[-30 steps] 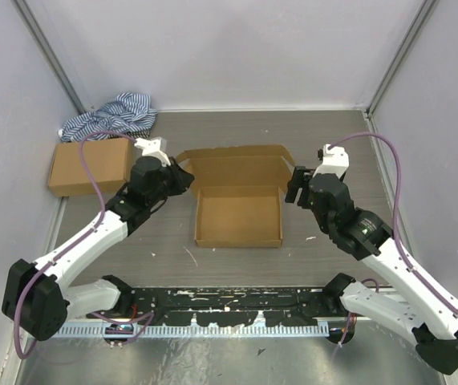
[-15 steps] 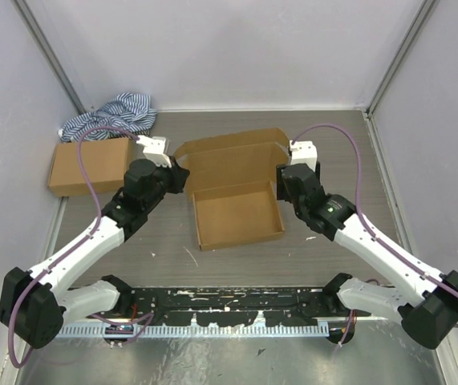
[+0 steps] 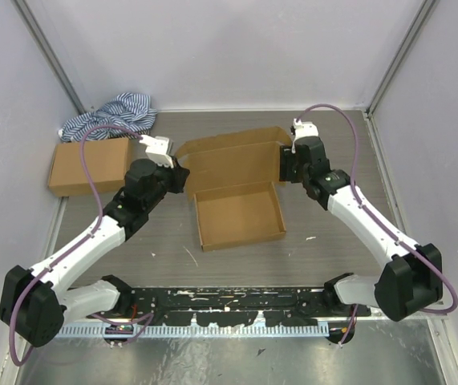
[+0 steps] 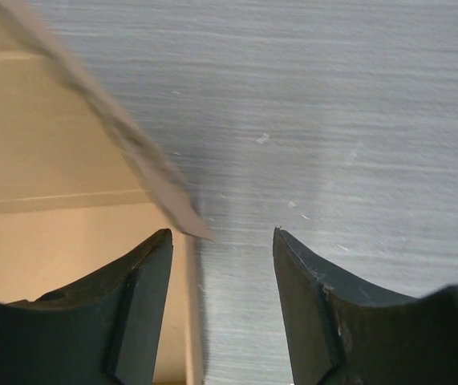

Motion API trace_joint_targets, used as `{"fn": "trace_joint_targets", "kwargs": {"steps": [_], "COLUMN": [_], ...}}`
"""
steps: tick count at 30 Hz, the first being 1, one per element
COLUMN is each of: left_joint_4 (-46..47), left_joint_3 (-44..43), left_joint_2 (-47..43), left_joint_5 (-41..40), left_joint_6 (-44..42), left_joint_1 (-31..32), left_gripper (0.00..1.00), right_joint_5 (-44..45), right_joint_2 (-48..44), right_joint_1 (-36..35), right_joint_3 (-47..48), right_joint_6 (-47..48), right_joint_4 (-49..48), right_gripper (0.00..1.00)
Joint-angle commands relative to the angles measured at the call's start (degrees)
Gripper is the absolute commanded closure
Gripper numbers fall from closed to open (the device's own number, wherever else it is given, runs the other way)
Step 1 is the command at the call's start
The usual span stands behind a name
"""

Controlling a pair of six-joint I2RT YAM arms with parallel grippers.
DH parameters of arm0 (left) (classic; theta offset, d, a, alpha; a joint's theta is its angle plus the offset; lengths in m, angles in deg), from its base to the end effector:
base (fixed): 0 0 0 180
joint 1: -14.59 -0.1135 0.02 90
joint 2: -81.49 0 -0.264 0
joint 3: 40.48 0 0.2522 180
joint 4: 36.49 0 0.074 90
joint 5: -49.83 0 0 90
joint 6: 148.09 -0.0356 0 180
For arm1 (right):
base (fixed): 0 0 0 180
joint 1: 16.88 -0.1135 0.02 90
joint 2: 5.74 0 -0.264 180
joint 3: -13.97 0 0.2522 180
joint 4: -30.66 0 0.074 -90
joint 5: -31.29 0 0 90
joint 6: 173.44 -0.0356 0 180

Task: Fold the paper box

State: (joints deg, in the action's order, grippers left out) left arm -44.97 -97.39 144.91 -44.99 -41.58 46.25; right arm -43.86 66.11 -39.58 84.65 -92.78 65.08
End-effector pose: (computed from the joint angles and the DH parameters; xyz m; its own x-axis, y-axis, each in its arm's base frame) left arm 0.2213 -0.1330 0.2927 -0.3401 -0.1230 -0.9323 0.3727 0.8926 -0.2537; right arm 0.2601 0.0989 0.2961 -0.5591 -0.0638 -0.8266 -0.0912 0.9957 -0.0152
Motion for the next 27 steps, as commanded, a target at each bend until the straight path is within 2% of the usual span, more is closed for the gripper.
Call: {"fn": "trace_joint_targets", "kwargs": {"steps": [1,5,9,14,19,27], "left_joint_4": [2.3,1.7,0.6,-0.3,-1.0,-0.7], "left_joint_3": [-1.4,-1.5,-1.8,-1.9,-1.1,0.2], "left_joint_2": [0.1,-0.2,-0.5,-0.9,-1.6,-1.9], "left_joint_5": [0.9,1.0,0.8,0.1,-0.7,-2.4], "left_joint_6": [-0.6,-0.4,0.2,3.7,10.0,16.4], "left_joint_1": [0.2,0.2,0.4,1.0,1.8,5.7], "left_gripper": [0.86,0.88,0.89,0.91,0.94,0.93], "right_joint_5": [-9.9,-11.8,-9.4,-8.0,-3.8,10.8], "right_joint_2": [1.6,3.8,4.7,1.2,-5.6,-12.2], "right_joint_1": [-0.2,-0.2,-0.2,-0.6,-3.3,-13.1], "right_joint_3": [5.8,8.5,9.0,4.3,-3.9,-12.8], "right_joint_6": [2.9,3.4,1.8,-2.6,-7.7,-12.2], "right_joint_4": [-4.5,-3.4,-2.5,-4.1,-7.6,-9.7], "right_gripper": [0.43,0.54,0.73,0.94,0.99,0.99]}}
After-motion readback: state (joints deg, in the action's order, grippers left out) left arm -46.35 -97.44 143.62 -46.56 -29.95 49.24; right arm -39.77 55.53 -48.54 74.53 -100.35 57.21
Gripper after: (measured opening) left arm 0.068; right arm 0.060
